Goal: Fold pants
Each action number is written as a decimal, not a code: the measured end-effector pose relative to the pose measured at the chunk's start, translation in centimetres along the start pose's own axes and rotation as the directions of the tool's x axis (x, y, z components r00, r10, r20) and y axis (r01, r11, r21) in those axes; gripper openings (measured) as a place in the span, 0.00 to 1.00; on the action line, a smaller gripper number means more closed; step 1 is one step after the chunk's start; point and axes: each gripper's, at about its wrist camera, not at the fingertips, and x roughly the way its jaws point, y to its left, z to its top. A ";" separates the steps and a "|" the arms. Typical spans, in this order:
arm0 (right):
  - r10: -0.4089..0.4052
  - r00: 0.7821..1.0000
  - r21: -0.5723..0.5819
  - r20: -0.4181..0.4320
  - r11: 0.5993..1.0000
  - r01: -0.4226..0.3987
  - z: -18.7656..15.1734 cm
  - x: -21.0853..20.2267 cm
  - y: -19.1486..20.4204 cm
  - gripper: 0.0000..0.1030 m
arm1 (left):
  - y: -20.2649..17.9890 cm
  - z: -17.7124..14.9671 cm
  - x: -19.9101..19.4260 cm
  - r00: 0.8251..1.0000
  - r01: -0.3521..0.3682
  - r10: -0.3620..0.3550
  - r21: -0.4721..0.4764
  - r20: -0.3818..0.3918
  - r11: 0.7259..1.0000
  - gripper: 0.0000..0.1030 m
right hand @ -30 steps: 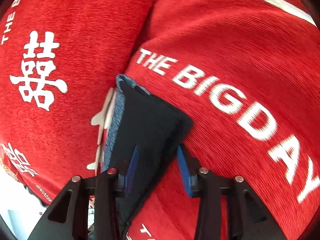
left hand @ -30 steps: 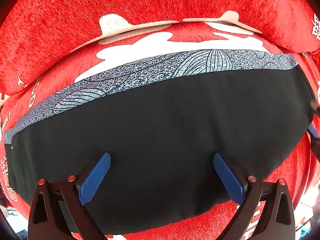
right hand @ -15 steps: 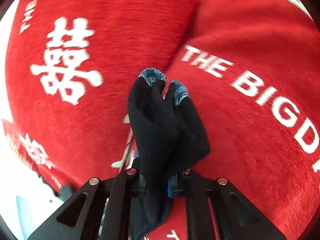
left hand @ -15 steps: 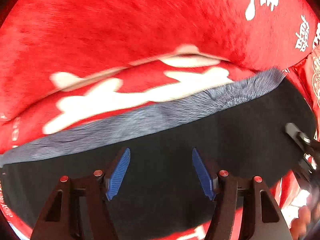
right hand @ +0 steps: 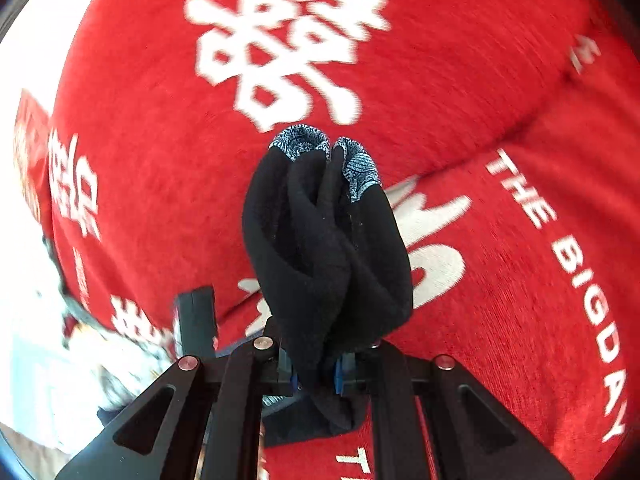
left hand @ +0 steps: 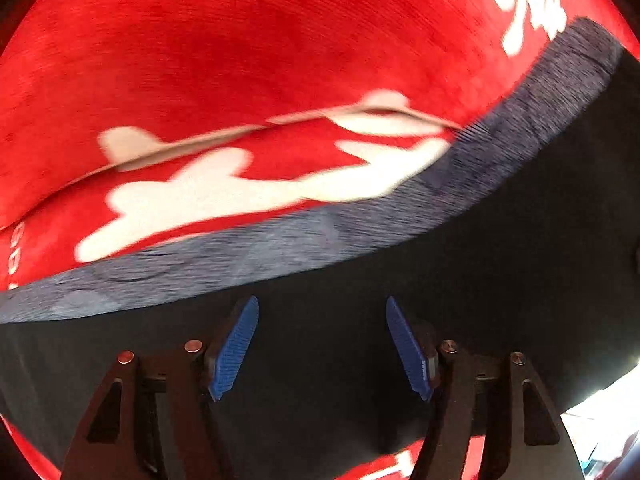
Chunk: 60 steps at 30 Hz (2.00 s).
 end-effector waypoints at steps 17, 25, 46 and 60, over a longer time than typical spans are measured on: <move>-0.421 0.894 -0.616 -0.153 0.748 0.247 -15.9 17.8 16.0 0.28 | 23.7 -8.0 -7.7 0.988 -0.150 0.153 -0.168 0.003 0.974 0.79; -0.456 0.887 -0.793 -0.076 0.567 0.223 -21.6 15.6 22.7 0.75 | 25.7 -8.8 -10.2 0.998 -0.053 0.055 -0.156 0.009 0.986 0.79; 0.275 0.947 0.658 -0.166 0.746 -0.101 -17.0 14.7 3.2 0.18 | 20.9 -10.8 -8.3 0.996 0.069 -0.076 -0.126 -0.046 0.990 0.79; 0.149 0.939 0.453 -0.310 0.892 0.008 -18.2 17.1 7.1 0.15 | 21.4 -11.2 -11.1 0.994 0.108 -0.109 -0.076 -0.015 0.991 0.79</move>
